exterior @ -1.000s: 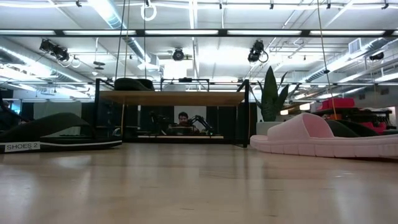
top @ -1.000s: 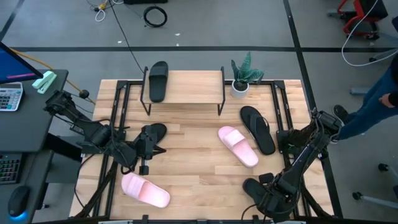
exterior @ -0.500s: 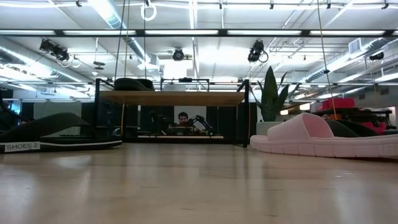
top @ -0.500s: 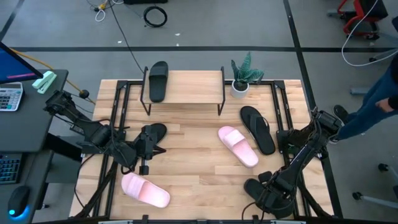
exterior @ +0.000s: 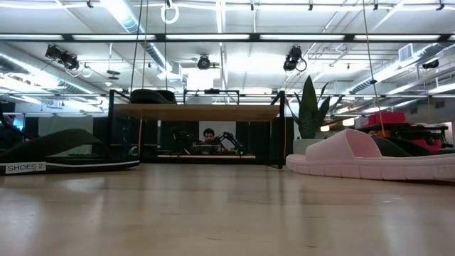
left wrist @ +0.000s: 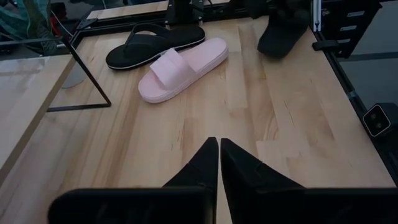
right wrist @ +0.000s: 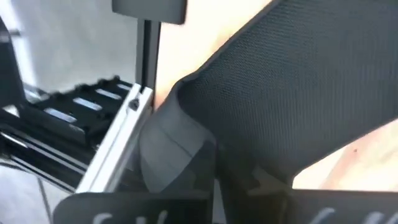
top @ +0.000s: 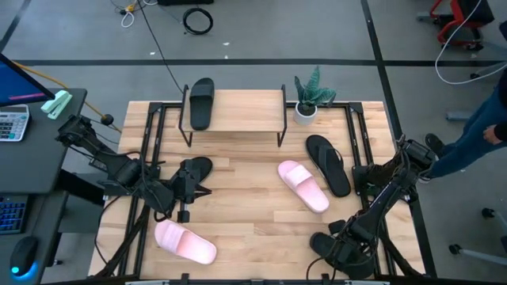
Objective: Pick and place slides into the shelf
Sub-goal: Put the black slipper on the shelf
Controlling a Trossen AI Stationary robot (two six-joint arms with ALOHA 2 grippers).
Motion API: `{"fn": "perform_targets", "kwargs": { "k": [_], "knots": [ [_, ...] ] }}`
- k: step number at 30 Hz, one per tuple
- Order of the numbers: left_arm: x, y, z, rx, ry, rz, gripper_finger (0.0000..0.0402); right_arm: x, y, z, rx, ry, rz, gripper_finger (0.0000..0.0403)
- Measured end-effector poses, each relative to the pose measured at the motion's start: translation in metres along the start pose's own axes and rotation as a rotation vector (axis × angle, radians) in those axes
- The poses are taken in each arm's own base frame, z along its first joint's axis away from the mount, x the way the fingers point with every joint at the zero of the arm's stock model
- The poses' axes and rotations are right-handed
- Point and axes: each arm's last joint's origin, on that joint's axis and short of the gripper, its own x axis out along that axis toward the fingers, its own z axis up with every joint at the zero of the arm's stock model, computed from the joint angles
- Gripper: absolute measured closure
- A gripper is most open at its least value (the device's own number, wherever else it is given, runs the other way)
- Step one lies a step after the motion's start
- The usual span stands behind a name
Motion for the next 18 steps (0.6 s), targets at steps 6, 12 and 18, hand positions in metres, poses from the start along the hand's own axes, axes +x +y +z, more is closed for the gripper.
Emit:
{"fn": "perform_targets", "kwargs": {
  "k": [6, 12, 18],
  "knots": [
    [0.000, 0.000, 0.000, 0.000, -0.001, 0.000, 0.0393, -0.030, 0.003, 0.007, 0.056, -0.179, -0.040, 0.0397],
    [0.000, 0.000, 0.000, 0.000, 0.000, 0.000, 0.0391, -0.068, 0.011, 0.016, -0.011, -0.375, -0.134, 0.0400],
    [0.000, 0.000, 0.000, 0.000, 0.000, 0.000, 0.0373, -0.093, 0.011, 0.027, -0.106, -0.496, -0.258, 0.0401]
  ]
}}
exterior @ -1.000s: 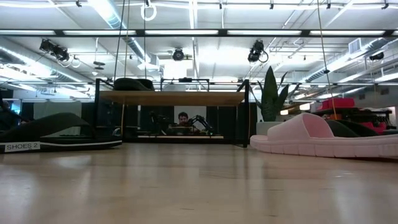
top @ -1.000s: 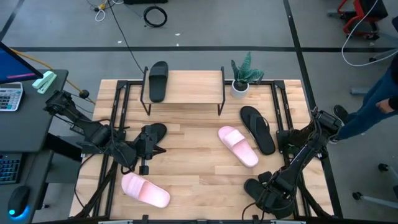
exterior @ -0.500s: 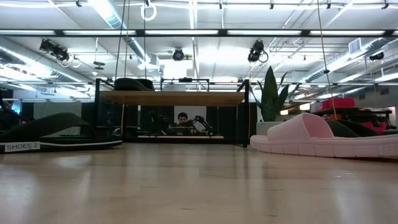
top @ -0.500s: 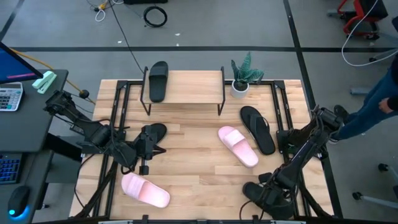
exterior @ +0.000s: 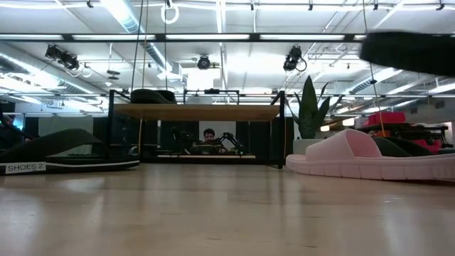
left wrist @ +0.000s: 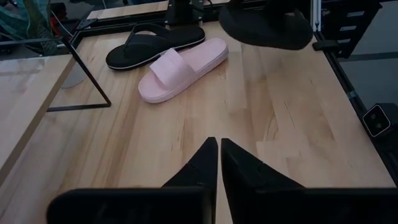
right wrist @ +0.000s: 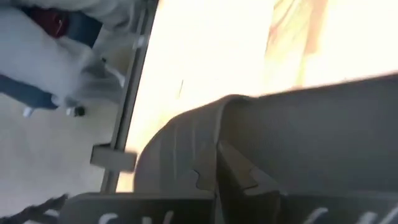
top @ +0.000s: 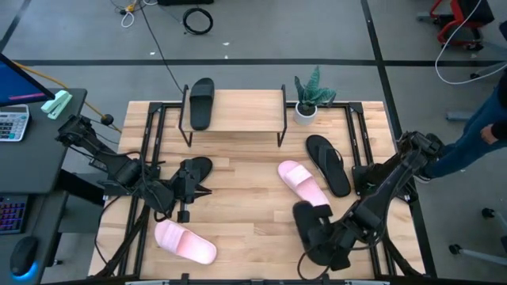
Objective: Pick and place slides into the shelf
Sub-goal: Put the black slipper on the shelf
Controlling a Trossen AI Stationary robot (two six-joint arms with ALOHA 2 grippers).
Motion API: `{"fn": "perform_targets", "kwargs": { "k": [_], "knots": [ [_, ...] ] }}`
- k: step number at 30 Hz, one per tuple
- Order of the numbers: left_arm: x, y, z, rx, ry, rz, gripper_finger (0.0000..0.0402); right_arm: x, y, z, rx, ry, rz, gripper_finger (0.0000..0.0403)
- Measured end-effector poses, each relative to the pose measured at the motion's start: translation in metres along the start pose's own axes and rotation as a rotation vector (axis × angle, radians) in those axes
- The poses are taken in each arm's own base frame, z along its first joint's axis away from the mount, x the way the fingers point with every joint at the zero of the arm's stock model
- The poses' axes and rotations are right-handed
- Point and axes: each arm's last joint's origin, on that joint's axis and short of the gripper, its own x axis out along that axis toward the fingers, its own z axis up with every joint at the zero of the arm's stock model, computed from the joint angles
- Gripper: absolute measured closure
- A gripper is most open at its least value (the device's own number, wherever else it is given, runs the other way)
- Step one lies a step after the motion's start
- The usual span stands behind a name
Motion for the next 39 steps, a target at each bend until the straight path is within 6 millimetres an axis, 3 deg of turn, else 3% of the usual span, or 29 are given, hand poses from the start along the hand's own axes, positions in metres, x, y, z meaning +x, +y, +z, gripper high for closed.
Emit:
{"fn": "perform_targets", "kwargs": {
  "k": [8, 13, 19, 26, 30, 39],
  "knots": [
    [0.000, 0.000, 0.000, -0.015, -0.003, 0.003, 0.0389, 0.010, -0.016, 0.009, -0.060, 0.002, -0.065, 0.0402],
    [0.015, 0.007, 0.004, -0.140, -0.009, 0.081, 0.0384, 0.022, -0.021, 0.013, -0.139, 0.024, -0.083, 0.0403],
    [0.054, 0.020, 0.007, -0.286, 0.016, 0.144, 0.0324, 0.023, -0.026, 0.016, -0.208, 0.013, -0.132, 0.0403],
    [0.105, 0.030, 0.017, -0.363, 0.008, -0.160, 0.0230, 0.024, -0.034, 0.020, -0.289, 0.009, -0.170, 0.0403],
    [0.130, 0.036, 0.018, -0.392, -0.022, -0.235, 0.0190, 0.024, -0.039, 0.023, -0.307, 0.003, -0.196, 0.0403],
    [0.170, 0.049, 0.009, -0.399, -0.036, -0.239, 0.0159, 0.024, -0.049, 0.030, -0.387, -0.008, -0.224, 0.0403]
  ]
}}
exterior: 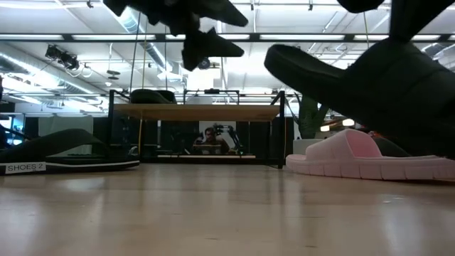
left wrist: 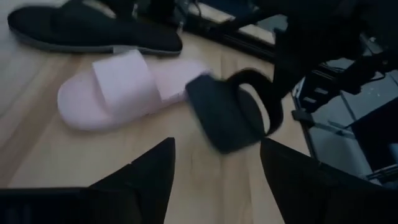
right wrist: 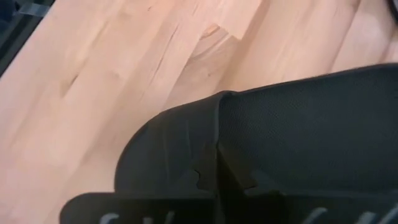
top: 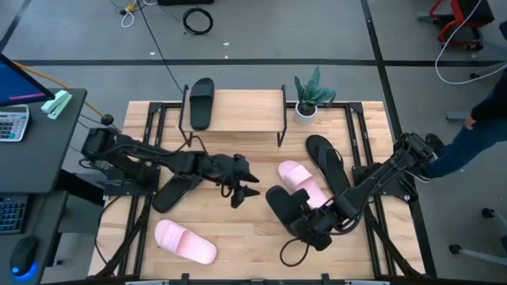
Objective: Pick and place slides into the shelf
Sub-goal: Put the black slipper on the shelf
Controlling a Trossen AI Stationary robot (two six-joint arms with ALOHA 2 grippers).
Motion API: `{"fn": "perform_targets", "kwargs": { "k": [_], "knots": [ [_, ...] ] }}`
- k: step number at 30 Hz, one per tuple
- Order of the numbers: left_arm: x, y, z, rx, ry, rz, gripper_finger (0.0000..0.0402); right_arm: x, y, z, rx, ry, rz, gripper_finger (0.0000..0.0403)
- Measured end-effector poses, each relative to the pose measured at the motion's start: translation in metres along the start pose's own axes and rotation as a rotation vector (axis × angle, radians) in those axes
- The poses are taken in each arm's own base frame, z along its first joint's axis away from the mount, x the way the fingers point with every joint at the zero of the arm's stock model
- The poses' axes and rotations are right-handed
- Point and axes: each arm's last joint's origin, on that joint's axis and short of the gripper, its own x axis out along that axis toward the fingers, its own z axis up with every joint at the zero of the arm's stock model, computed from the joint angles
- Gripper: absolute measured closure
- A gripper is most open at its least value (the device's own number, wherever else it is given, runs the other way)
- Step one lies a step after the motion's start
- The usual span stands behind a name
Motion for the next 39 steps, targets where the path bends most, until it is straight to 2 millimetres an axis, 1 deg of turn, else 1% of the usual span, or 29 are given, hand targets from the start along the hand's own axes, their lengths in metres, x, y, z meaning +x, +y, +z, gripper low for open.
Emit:
{"fn": "perform_targets", "kwargs": {
  "k": [4, 13, 17, 20, 28, 37, 39],
  "knots": [
    [0.010, 0.000, 0.001, 0.009, -0.061, -0.026, 0.0159, 0.002, -0.008, 0.001, -0.014, -0.001, -0.012, 0.0403],
    [0.009, 0.000, 0.002, 0.009, -0.064, -0.028, 0.0161, 0.006, -0.024, 0.003, -0.044, -0.015, -0.041, 0.0403],
    [0.009, 0.005, 0.003, 0.010, -0.056, -0.009, 0.0168, 0.006, -0.025, 0.003, -0.034, -0.015, -0.051, 0.0403],
    [0.009, 0.010, 0.005, 0.042, -0.069, 0.009, 0.0170, 0.005, -0.023, 0.003, -0.023, -0.016, -0.050, 0.0403],
    [0.008, 0.033, 0.005, -0.015, -0.005, 0.094, 0.0167, 0.005, -0.021, 0.003, -0.022, -0.018, -0.048, 0.0403],
    [0.008, 0.032, 0.006, -0.032, -0.021, 0.083, 0.0171, 0.005, -0.022, 0.003, -0.045, -0.017, -0.067, 0.0403],
    [0.012, 0.033, 0.004, -0.040, -0.021, 0.085, 0.0172, 0.005, -0.022, 0.003, -0.045, -0.017, -0.066, 0.0403]
  ]
}}
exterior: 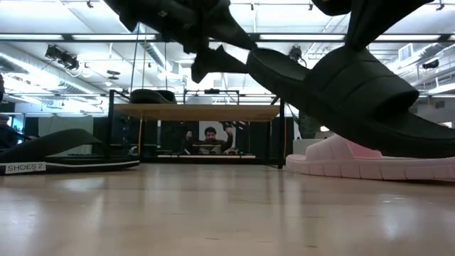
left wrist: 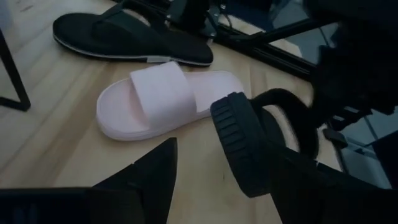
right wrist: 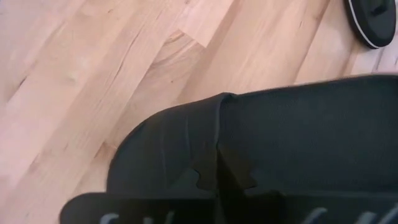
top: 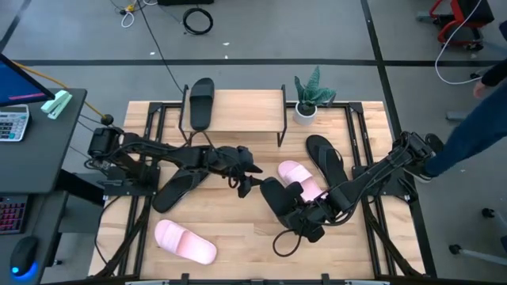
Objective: Pick and place slides into the shelf
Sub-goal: Put the black slipper on the shelf
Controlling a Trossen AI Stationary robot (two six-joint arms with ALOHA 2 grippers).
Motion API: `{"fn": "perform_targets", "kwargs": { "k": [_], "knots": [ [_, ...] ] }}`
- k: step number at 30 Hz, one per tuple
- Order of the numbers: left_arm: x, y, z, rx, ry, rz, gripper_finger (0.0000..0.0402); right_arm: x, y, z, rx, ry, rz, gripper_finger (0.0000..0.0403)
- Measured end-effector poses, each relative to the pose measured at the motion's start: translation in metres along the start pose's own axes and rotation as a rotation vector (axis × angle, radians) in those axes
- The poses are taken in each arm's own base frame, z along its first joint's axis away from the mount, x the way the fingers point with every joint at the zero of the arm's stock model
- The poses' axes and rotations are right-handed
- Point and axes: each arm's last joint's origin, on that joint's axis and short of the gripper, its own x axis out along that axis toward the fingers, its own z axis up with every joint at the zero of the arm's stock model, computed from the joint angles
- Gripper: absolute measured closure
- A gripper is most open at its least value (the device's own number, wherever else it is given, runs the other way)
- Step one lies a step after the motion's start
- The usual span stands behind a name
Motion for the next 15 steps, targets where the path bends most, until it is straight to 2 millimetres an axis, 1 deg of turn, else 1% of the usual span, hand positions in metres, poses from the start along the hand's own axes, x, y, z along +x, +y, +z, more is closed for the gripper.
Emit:
{"fn": "perform_targets", "kwargs": {
  "k": [5, 8, 15],
  "knots": [
    [0.0079, -0.0015, -0.0036, 0.003, -0.014, -0.016, 0.0173, 0.0000, -0.0001, 0.0009, 0.002, -0.009, -0.001, 0.0403],
    [0.0081, -0.0042, -0.0013, 0.005, -0.040, -0.037, 0.0173, -0.0001, -0.0001, 0.0015, 0.004, -0.015, -0.001, 0.0403],
    [0.0091, -0.0055, -0.0037, 0.007, -0.029, -0.038, 0.0173, 0.0002, -0.0010, 0.0015, 0.004, -0.014, -0.005, 0.0403]
  ]
}}
